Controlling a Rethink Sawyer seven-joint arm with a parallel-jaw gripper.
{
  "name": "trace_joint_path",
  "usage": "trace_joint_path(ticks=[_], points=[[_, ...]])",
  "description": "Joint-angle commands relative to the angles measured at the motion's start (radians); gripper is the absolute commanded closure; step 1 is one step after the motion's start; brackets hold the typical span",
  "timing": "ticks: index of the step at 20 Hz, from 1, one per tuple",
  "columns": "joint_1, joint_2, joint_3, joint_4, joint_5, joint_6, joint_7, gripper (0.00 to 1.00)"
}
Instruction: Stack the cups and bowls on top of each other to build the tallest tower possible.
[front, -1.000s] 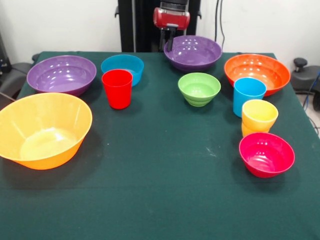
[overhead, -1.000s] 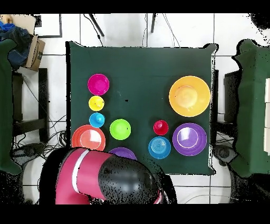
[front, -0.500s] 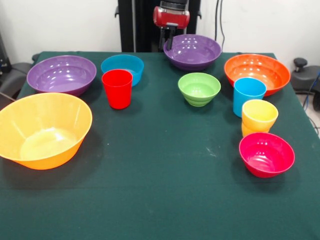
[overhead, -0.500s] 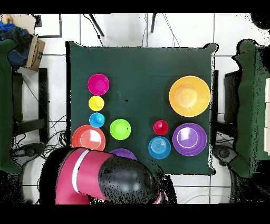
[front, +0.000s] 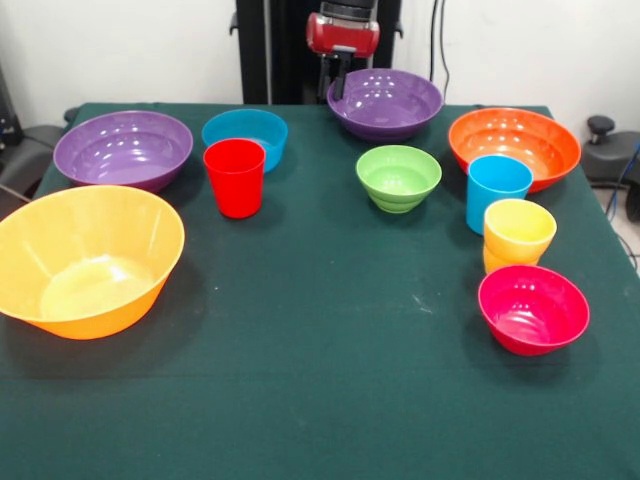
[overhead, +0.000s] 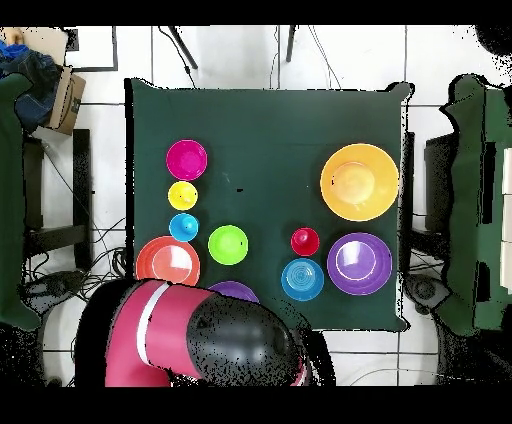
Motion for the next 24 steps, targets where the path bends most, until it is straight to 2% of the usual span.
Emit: trace_joint_path(ticks=[1, 24], points=[[0.006, 0.09, 0.094, -0.041, -0.009, 0.16, 0.147, 1.0], [-0.029, 0.096, 0.105, -0.047, -0.03, 0.184, 0.145, 1.0]])
